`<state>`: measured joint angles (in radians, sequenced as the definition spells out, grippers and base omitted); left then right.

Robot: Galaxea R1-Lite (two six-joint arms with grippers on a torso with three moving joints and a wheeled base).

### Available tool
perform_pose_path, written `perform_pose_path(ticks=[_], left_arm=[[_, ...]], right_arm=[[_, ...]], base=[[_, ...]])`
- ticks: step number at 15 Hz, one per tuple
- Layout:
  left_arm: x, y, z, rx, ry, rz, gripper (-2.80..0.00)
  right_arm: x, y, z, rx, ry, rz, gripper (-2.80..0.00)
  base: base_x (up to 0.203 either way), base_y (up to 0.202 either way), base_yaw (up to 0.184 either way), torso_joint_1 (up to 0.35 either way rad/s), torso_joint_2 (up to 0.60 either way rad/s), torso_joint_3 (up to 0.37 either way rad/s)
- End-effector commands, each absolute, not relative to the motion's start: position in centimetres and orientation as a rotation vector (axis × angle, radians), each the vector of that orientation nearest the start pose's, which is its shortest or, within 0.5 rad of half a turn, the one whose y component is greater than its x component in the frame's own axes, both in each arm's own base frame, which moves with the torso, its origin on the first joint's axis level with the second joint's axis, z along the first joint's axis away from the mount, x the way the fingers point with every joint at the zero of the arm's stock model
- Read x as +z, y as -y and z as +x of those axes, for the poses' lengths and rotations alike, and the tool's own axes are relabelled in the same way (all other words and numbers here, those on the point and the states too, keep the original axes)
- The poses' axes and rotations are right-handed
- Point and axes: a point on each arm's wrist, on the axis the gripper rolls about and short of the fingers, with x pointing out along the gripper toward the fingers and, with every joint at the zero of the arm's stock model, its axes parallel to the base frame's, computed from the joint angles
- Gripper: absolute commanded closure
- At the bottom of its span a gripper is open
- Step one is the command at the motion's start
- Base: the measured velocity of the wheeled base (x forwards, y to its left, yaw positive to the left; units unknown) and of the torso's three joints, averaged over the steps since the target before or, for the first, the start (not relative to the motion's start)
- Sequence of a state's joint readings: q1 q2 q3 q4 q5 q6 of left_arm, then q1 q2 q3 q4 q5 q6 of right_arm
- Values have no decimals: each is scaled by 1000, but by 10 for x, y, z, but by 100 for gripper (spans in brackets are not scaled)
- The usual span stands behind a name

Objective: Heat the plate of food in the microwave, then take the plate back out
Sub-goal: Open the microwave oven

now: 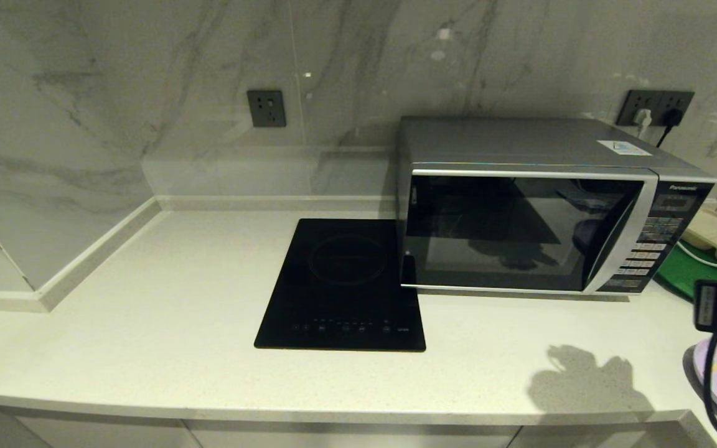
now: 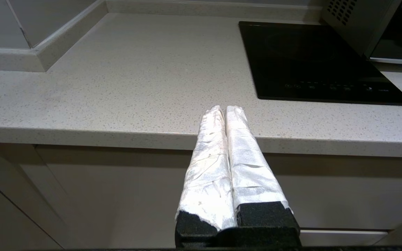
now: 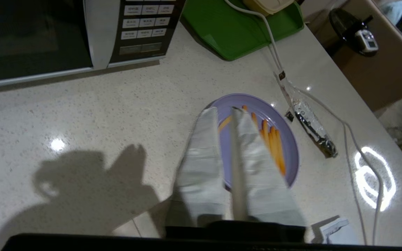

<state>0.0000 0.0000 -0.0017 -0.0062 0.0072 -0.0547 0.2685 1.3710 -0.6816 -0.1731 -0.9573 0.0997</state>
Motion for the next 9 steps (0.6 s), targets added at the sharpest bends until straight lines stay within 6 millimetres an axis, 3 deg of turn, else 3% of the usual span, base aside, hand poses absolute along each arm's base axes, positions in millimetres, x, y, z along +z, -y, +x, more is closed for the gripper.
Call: perform_pose_path(ticks=[1,7,9], left_arm=[[77,0,-23,7,8,-55,0],[77,0,-23,7,8,-55,0],[77,0,-23,7,8,-55,0]], right_arm=[[172,-54,244,-698,-464,-278,-280],[165,-70,290,-703,-432,-250,-280],[162,-62,309,-743,-436,-239,-280]], base=[[0,0,0,0,0,0],[0,0,0,0,0,0],[0,0,0,0,0,0]])
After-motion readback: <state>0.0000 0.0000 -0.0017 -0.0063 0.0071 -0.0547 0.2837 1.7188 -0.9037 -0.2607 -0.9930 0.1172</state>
